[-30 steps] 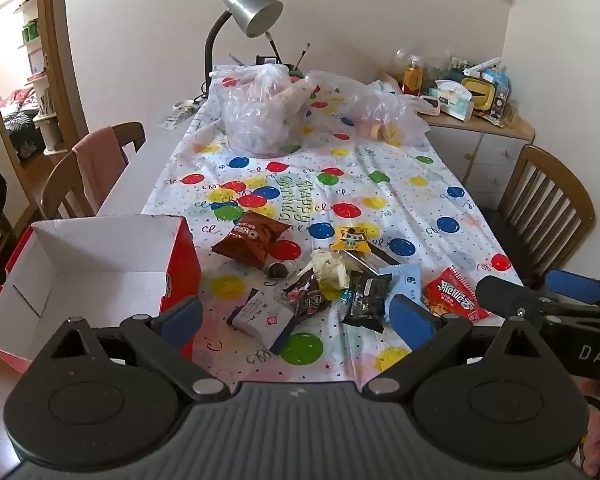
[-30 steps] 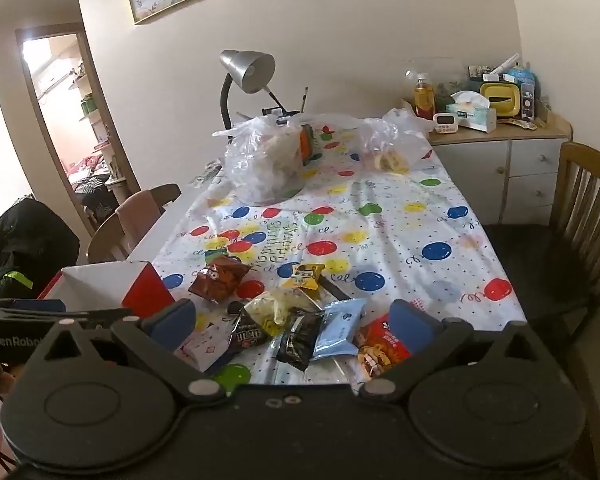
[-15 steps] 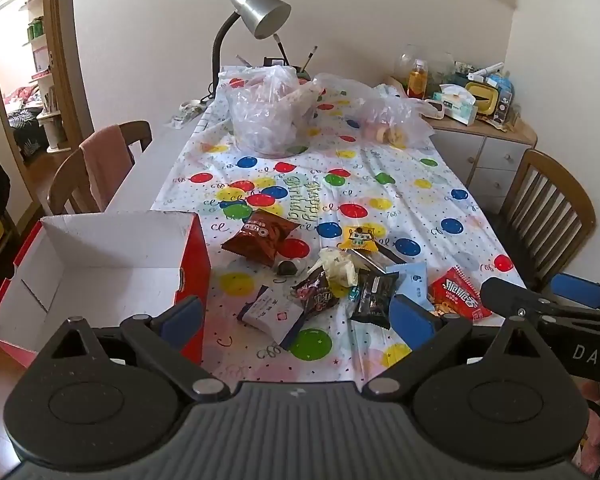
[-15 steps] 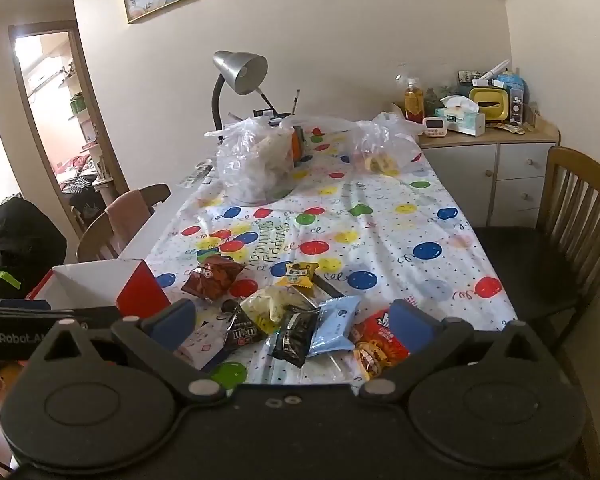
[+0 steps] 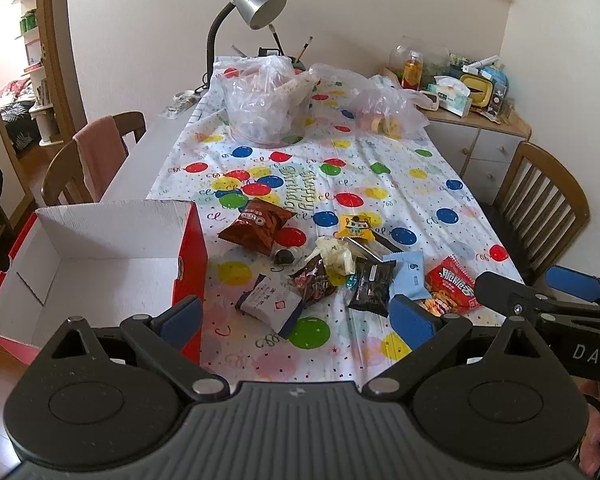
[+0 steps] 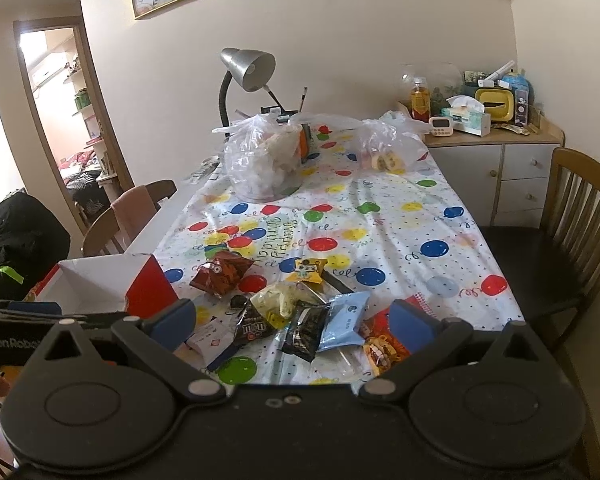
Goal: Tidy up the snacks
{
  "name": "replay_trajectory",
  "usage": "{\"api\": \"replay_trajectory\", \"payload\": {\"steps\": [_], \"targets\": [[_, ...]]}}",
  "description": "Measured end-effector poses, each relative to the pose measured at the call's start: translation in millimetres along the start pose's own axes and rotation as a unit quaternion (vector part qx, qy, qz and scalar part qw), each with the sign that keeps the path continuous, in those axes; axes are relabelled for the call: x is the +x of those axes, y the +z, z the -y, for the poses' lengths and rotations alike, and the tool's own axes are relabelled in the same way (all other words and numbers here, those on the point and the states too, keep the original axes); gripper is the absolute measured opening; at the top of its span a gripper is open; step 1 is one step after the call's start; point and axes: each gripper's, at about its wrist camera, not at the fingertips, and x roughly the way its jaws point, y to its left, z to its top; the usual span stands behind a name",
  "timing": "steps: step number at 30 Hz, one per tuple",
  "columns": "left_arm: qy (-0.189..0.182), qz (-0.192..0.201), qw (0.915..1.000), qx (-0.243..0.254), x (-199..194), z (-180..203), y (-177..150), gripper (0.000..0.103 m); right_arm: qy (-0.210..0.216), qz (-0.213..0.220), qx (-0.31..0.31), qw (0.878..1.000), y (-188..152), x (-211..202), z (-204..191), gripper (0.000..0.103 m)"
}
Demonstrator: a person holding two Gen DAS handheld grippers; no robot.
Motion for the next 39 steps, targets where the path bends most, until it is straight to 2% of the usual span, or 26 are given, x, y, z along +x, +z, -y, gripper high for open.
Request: {"api": "replay_trajectory", "payload": {"steps": [39], "targets": [[-0.002, -0.005, 1.0, 0.0, 2.2, -4.7, 2.6, 0.1, 0.003, -0.009, -0.002, 1.0, 0.7, 7.9, -5.8, 0.103]]}}
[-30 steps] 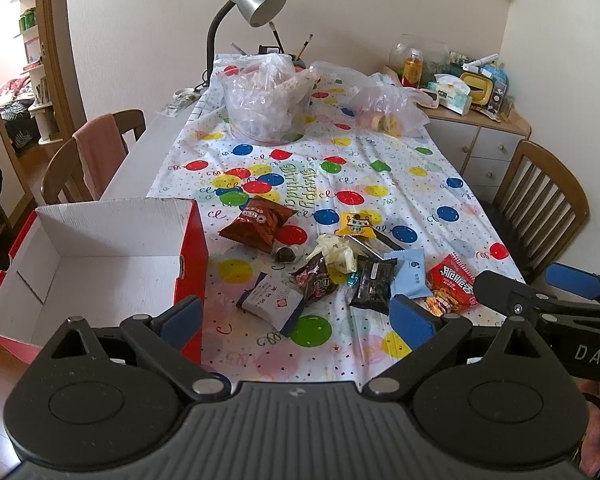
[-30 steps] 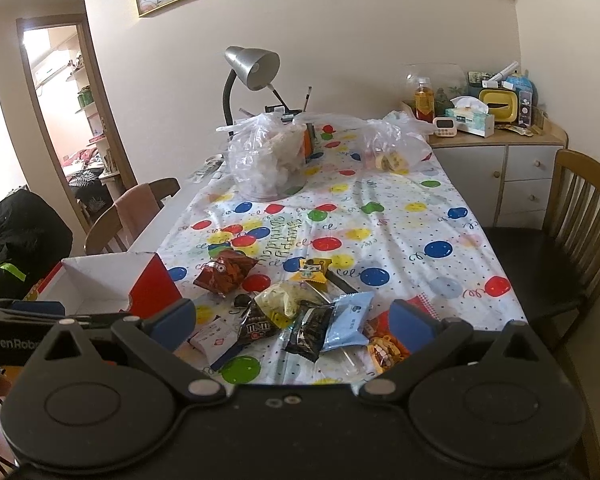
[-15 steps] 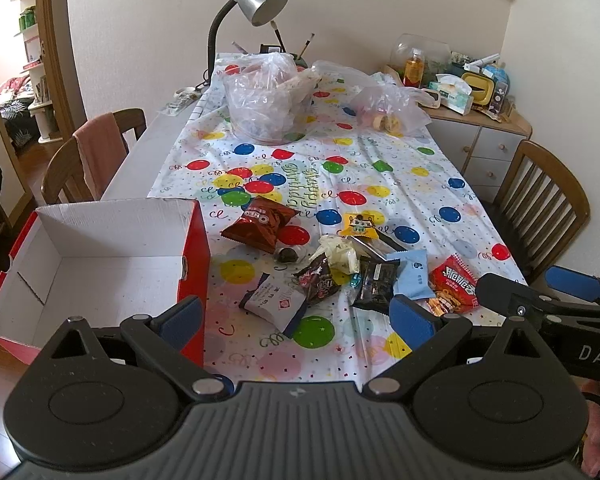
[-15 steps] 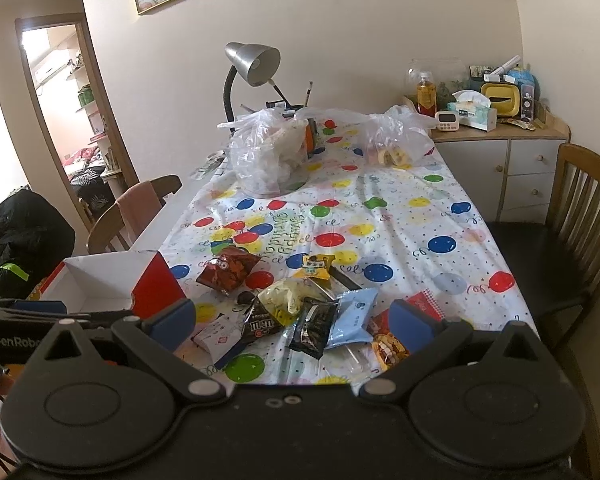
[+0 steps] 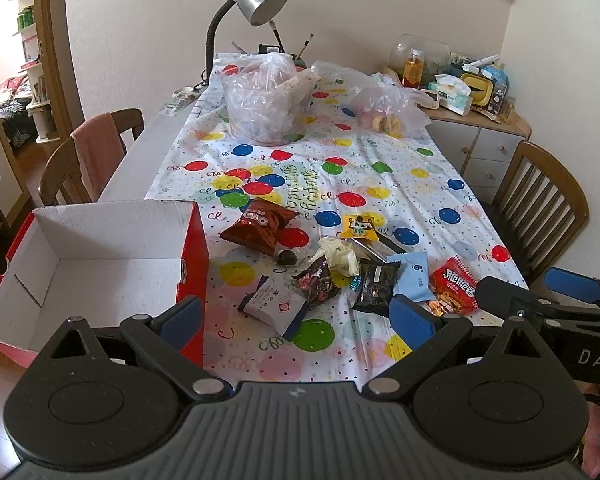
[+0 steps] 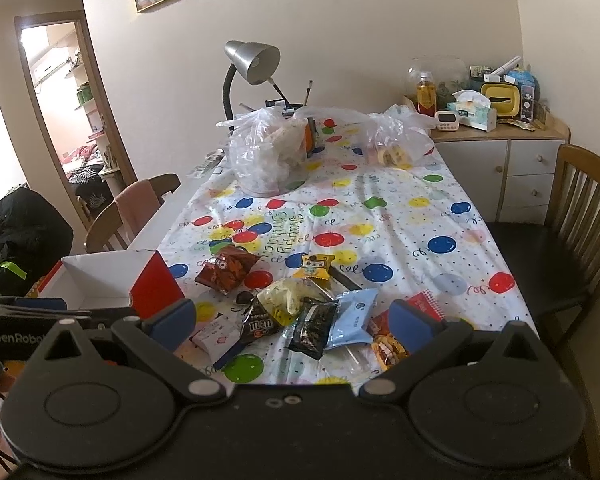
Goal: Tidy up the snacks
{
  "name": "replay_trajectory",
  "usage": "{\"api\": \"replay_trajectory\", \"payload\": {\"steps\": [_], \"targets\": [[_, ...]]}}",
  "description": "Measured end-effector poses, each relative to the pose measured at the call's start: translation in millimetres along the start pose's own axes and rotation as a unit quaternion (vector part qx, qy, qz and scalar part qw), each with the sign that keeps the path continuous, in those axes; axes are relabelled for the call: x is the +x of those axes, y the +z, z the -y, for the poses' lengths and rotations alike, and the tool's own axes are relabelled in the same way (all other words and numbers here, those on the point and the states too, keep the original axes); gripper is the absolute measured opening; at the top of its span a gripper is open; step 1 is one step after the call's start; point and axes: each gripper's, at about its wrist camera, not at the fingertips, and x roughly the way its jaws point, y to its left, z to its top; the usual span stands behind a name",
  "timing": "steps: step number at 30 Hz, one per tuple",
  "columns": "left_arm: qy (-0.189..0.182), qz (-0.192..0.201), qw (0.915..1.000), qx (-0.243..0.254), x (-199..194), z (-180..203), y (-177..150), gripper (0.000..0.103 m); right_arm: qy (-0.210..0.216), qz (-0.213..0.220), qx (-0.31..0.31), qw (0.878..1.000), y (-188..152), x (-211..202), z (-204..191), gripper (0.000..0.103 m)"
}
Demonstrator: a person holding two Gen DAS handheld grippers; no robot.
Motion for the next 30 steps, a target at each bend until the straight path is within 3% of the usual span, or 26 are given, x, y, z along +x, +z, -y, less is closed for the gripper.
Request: {"api": "replay_trajectory", "payload": {"steps": [13, 26, 30], "targets": [[-0.01, -0.025, 0.9996, 0.001, 25, -2, 5, 0.1, -0.01, -0.02, 0.01, 1.0, -2, 15, 9, 0.102], [-0.002, -0.078, 0.9964, -0.034, 84, -11, 15, 0.1, -0.069, -0.062, 0.063, 0.994, -6, 60, 59, 0.101], [0.008, -0.097, 0.9942, -0.045, 106, -14, 19, 0.1, -0.06, -0.07, 0.051, 0.994, -6, 75, 67, 0.099]]}}
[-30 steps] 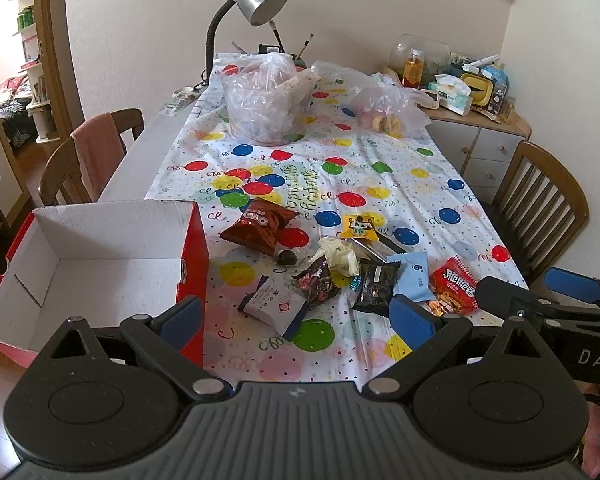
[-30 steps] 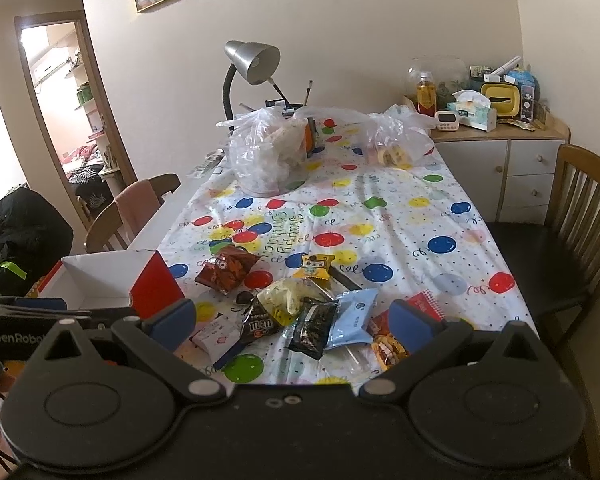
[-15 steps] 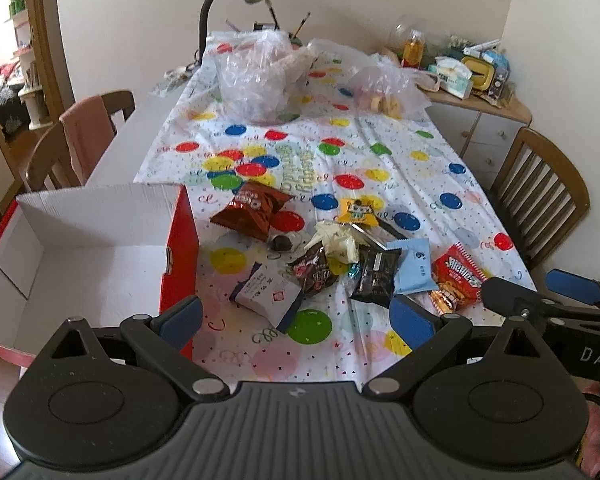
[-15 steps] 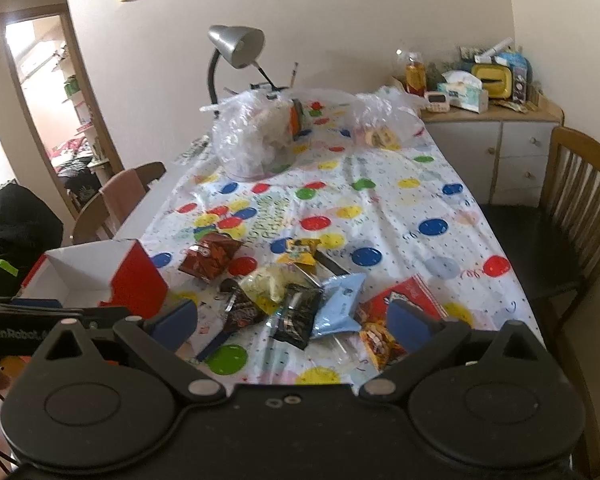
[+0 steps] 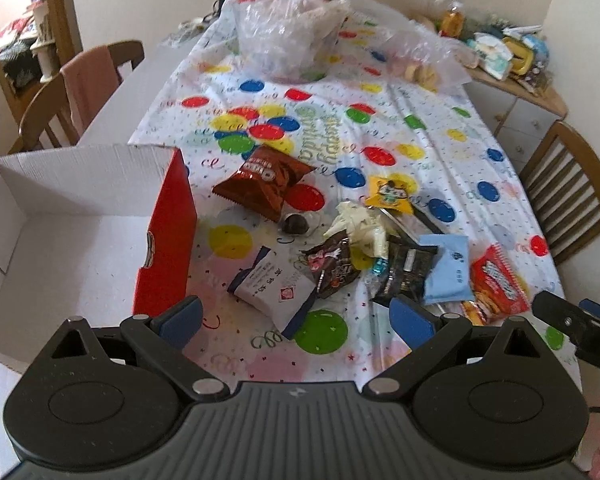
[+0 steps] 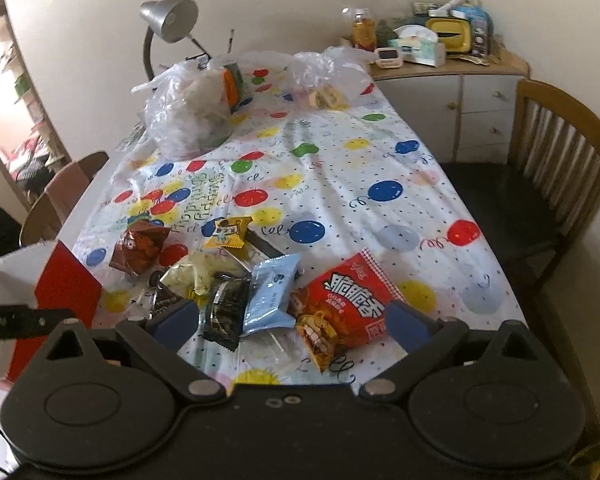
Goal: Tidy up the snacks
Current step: 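Move the left tool to the white biscuit packet while the right tool approaches the light blue packet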
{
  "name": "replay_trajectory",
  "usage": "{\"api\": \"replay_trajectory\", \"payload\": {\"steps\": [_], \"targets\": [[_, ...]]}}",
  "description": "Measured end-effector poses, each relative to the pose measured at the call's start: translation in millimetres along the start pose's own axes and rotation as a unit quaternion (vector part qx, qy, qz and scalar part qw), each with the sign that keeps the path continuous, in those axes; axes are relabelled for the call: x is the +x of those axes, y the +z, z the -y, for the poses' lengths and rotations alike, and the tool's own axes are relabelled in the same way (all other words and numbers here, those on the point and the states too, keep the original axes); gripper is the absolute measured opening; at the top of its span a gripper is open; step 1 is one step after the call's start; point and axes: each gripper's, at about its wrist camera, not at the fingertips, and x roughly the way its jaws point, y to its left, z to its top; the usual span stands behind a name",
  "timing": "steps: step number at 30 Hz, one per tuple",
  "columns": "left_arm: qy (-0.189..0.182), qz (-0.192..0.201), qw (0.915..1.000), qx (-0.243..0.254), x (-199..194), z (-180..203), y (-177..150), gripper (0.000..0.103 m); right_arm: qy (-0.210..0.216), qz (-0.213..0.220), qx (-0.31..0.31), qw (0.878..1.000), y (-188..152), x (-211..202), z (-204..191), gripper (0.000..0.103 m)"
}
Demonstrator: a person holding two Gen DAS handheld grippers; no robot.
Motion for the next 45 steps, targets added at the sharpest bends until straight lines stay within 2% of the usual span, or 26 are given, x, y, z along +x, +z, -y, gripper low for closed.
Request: {"api": "replay_trajectory", "payload": {"steps": [8, 12, 17, 19, 21, 24, 33, 37, 45], "targets": [[0.034, -0.021, 0.9992, 0.01, 36, -2, 2, 0.099, 0.035, -0.026, -0.118, 0.992, 7, 37, -16, 0.092], [0.045, -0.045, 0.998, -0.001, 52, -6, 0, 0.095, 0.05, -0.036, -0.134, 0.989, 8, 49, -19, 0.091], [0.045, -0.069, 0.9953, -0.05, 70, -13, 13, 0.093, 0.055, -0.046, -0.155, 0.985, 11, 65, -22, 0.086], [0.048, -0.082, 0.9928, -0.073, 79, -16, 19, 0.092, 0.056, -0.048, -0.167, 0.983, 13, 72, -24, 0.086], [0.045, -0.099, 0.989, -0.1, 88, -21, 25, 0.082, 0.056, -0.049, -0.168, 0.983, 15, 76, -22, 0.085], [0.045, -0.124, 0.9809, -0.143, 104, -30, 28, 0.076, 0.06, -0.048, -0.169, 0.983, 18, 79, -20, 0.085], [0.047, -0.153, 0.9566, -0.243, 132, -50, 29, 0.075, 0.067, -0.057, -0.194, 0.977, 21, 94, -27, 0.082], [0.05, -0.159, 0.9533, -0.252, 139, -51, 29, 0.075, 0.063, -0.076, -0.202, 0.974, 16, 107, -28, 0.08], [0.054, -0.158, 0.9532, -0.252, 143, -47, 30, 0.075, 0.055, -0.095, -0.217, 0.97, 7, 121, -29, 0.073]]}}
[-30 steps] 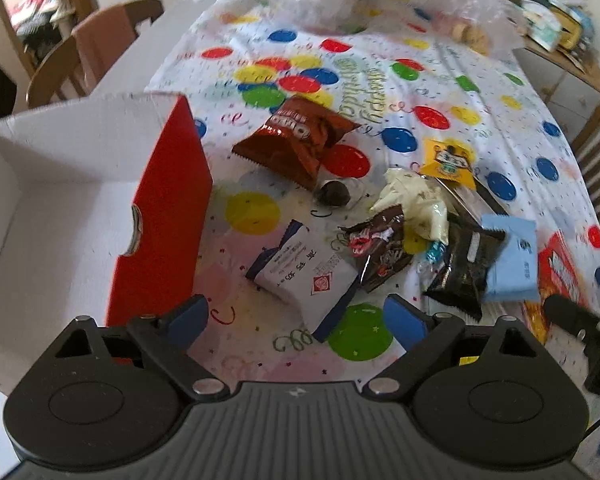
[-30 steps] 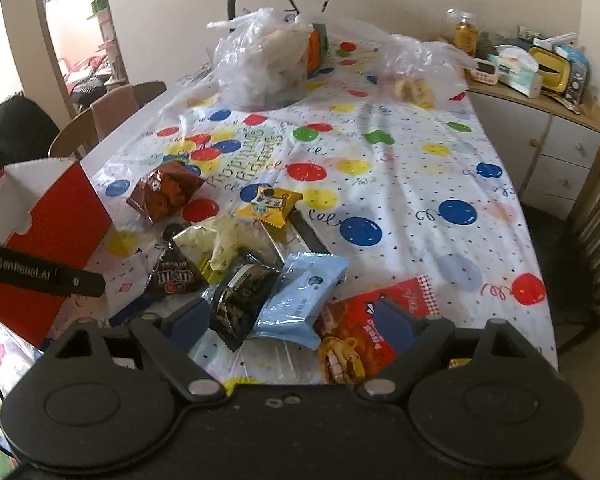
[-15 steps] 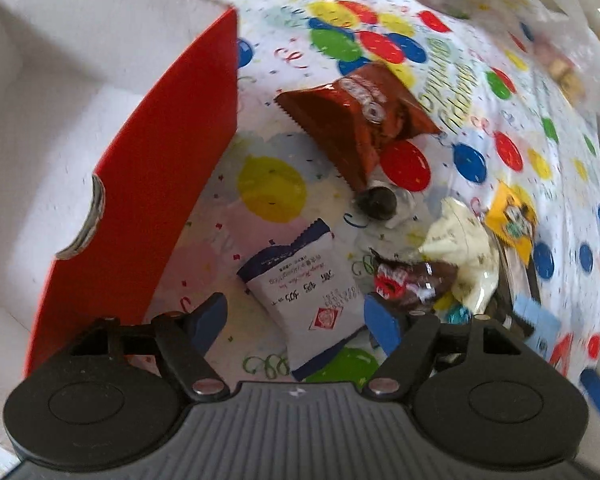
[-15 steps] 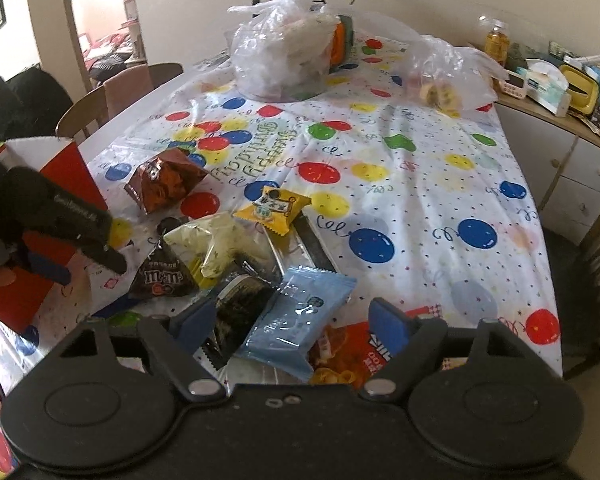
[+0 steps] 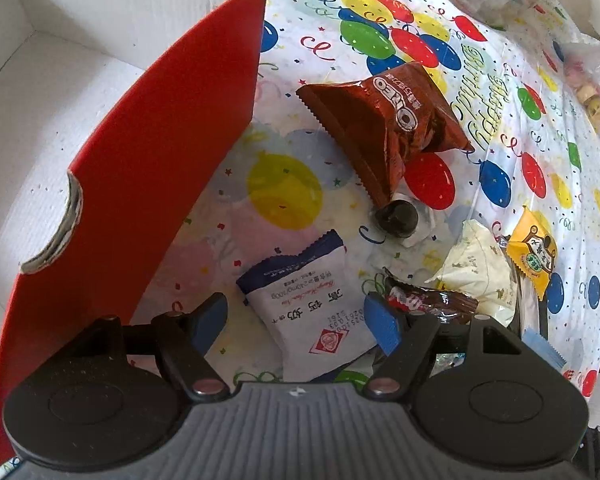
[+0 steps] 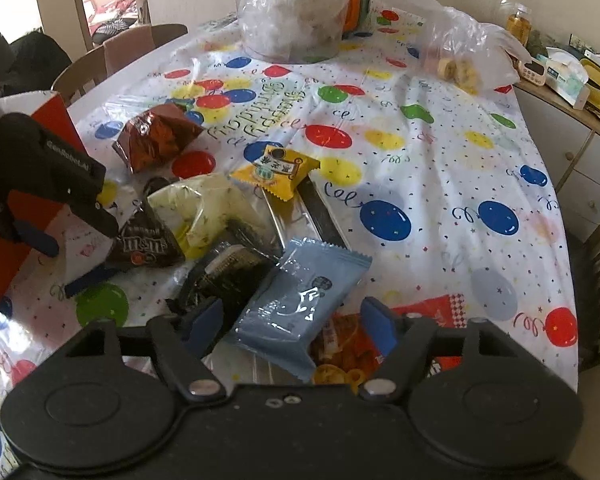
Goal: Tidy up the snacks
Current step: 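Move the left tool to the white biscuit packet while the right tool approaches the light blue packet, then close the left tool on the white packet while the right tool grasps the light blue packet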
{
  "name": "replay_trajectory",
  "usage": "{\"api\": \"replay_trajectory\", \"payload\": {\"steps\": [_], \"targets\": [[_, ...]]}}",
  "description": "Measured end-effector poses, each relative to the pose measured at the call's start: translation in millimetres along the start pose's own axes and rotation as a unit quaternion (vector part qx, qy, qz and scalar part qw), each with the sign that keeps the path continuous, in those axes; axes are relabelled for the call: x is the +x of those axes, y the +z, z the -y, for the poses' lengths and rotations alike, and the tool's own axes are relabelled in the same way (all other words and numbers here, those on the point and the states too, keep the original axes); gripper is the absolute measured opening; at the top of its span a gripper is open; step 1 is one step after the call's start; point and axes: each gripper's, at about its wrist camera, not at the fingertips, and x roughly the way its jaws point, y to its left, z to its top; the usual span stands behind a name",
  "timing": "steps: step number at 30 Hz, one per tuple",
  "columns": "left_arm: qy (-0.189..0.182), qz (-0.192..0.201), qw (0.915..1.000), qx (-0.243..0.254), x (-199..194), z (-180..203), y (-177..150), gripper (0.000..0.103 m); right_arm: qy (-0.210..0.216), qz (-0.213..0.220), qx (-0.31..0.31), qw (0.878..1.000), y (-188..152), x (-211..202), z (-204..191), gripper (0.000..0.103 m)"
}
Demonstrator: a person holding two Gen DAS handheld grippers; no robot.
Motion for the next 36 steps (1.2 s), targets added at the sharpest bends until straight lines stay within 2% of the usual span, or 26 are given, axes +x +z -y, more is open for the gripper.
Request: {"api": "replay_trajectory", "payload": {"steps": [8, 15, 19, 23, 27, 30, 31, 32, 36], "targets": [[0.018, 0.004, 0.9998, -0.012, 1, 6, 2, 0.075, -0.001, -0.002, -0.01, 1.0, 1, 3, -2, 0.072], [0.069, 0.012, 0.9971, 0.028, 5, 29, -5, 0.075, -0.015, -0.006, -0.018, 1.0, 3, 8, -7, 0.07], [0.079, 0.019, 0.9957, 0.045, 6, 32, -8, 0.075, -0.015, -0.005, -0.018, 1.0, 5, 12, -8, 0.069], [0.083, 0.029, 0.994, 0.064, 3, 32, -11, 0.069, -0.011, -0.008, -0.013, 1.0, 5, 16, -9, 0.057], [0.078, 0.039, 0.9927, 0.083, -1, 30, -15, 0.057, -0.003, -0.003, -0.001, 1.0, 2, 12, -7, 0.042], [0.071, 0.042, 0.9919, 0.097, -4, 27, -17, 0.052, 0.012, 0.001, 0.017, 1.0, 0, 7, -1, 0.037], [0.066, 0.043, 0.9918, 0.1, -5, 25, -18, 0.051, 0.018, 0.002, 0.023, 1.0, -1, 6, 1, 0.036], [0.062, 0.044, 0.9918, 0.103, -5, 23, -18, 0.051, 0.024, 0.005, 0.03, 0.999, -2, 3, 2, 0.027], [0.043, 0.045, 0.9923, 0.107, -7, 16, -19, 0.05, 0.049, 0.017, 0.059, 0.997, -5, -7, 7, 0.018]]}}
